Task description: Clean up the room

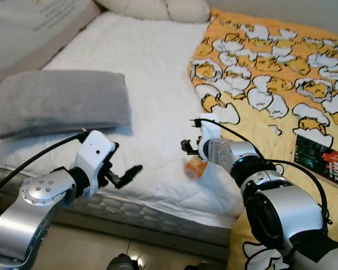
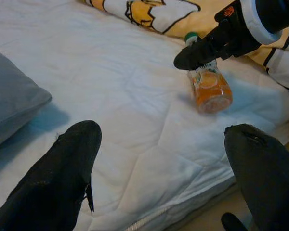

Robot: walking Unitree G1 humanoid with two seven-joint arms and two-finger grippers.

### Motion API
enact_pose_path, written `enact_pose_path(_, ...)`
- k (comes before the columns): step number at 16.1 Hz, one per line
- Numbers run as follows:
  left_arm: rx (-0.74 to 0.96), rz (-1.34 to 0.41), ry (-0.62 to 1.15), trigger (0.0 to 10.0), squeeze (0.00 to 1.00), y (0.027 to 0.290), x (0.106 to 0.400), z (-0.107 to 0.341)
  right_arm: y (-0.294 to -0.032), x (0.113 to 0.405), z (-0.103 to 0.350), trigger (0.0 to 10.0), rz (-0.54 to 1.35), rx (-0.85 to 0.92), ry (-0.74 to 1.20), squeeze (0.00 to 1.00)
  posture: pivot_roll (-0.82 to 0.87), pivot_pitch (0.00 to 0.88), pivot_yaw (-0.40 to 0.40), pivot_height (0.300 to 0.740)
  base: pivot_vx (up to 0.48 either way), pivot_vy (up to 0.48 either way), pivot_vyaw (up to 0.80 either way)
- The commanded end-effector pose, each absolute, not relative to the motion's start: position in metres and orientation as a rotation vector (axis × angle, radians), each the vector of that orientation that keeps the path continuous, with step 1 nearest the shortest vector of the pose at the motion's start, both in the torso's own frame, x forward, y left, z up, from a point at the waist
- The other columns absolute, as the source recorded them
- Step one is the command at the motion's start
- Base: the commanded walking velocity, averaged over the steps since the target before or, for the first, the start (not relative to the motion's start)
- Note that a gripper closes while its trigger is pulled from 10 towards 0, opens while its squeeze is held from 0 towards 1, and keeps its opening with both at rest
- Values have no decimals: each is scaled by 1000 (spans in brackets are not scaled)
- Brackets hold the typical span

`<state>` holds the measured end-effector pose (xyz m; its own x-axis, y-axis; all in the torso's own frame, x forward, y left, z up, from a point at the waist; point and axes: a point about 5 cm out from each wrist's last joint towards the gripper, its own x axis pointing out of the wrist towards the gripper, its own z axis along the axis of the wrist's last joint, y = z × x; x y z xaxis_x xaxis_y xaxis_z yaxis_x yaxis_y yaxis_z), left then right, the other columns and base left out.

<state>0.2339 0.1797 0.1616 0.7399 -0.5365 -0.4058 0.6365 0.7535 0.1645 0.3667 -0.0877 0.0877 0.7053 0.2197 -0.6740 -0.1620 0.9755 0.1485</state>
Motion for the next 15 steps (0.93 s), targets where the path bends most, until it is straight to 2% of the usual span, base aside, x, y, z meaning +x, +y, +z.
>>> enact_pose_path(1,309,-663,348,10000,0,179,230,165,-90,370,92,10000,187,83,745,0,129,161,-68,740,0,0,0)
enact_pose_path(7,311,-682,381,10000,0,178,216,171,-93,363,78,10000,122,70,768,0,151,243,-77,740,0,0,0)
enact_pose_path(11,306,-678,386,10000,0,176,213,172,-93,360,74,10000,95,14,792,0,148,248,-81,740,0,0,0)
enact_pose_path(15,298,-672,382,10000,0,173,213,173,-99,359,72,10000,27,65,824,0,137,238,-77,740,0,0,0)
